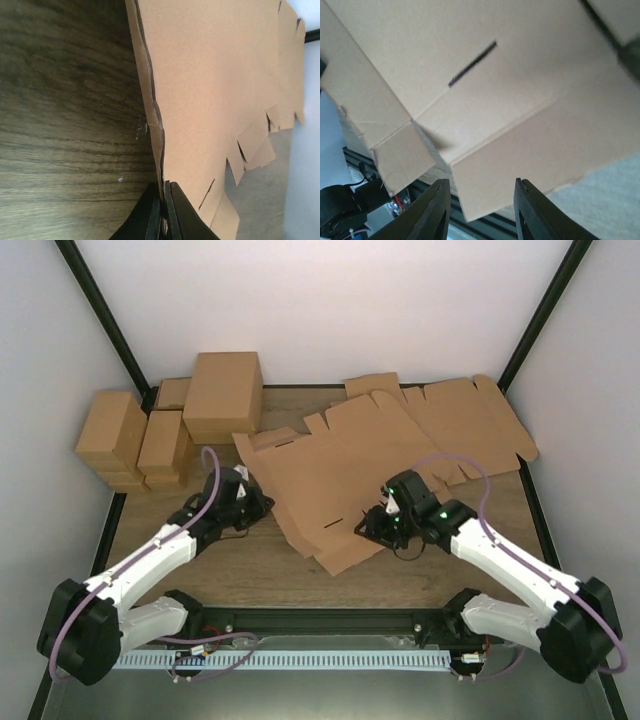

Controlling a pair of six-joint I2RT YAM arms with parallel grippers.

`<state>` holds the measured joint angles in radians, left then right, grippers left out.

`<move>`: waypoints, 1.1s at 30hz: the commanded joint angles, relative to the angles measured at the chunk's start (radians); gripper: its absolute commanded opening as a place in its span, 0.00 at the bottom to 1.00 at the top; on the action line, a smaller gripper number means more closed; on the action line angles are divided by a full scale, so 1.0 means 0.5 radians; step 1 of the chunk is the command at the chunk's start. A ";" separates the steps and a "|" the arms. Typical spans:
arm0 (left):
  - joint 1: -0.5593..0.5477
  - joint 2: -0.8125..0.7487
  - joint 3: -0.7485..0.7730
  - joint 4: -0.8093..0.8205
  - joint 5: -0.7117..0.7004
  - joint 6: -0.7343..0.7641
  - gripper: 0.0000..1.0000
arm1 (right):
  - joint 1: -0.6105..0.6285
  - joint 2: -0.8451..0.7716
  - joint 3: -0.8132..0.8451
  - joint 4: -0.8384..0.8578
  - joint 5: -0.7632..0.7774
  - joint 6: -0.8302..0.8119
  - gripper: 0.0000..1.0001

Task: Fold the paper box

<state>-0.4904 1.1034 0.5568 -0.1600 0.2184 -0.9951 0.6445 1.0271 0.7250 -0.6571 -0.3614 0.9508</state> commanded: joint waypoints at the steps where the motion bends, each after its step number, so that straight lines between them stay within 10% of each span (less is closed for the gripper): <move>1: -0.001 -0.047 0.313 -0.748 -0.227 0.530 0.04 | -0.004 0.228 0.254 0.056 0.112 -0.494 0.37; 10: 0.003 0.055 0.764 -1.493 -0.352 0.988 0.04 | -0.220 0.466 0.389 0.242 0.090 -0.814 0.38; 20: 0.009 -0.021 0.344 -0.921 0.513 0.726 0.04 | -0.243 0.727 0.543 0.252 -0.014 -0.951 0.39; 33: 0.004 0.363 0.630 -1.333 -0.186 1.036 0.04 | -0.243 0.895 0.208 0.630 -0.309 -0.901 0.41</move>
<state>-0.4850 1.2423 0.7597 -0.7364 0.2691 -0.5671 0.5259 1.4593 0.8520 -0.4049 -0.4740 0.5022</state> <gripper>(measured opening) 0.040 0.412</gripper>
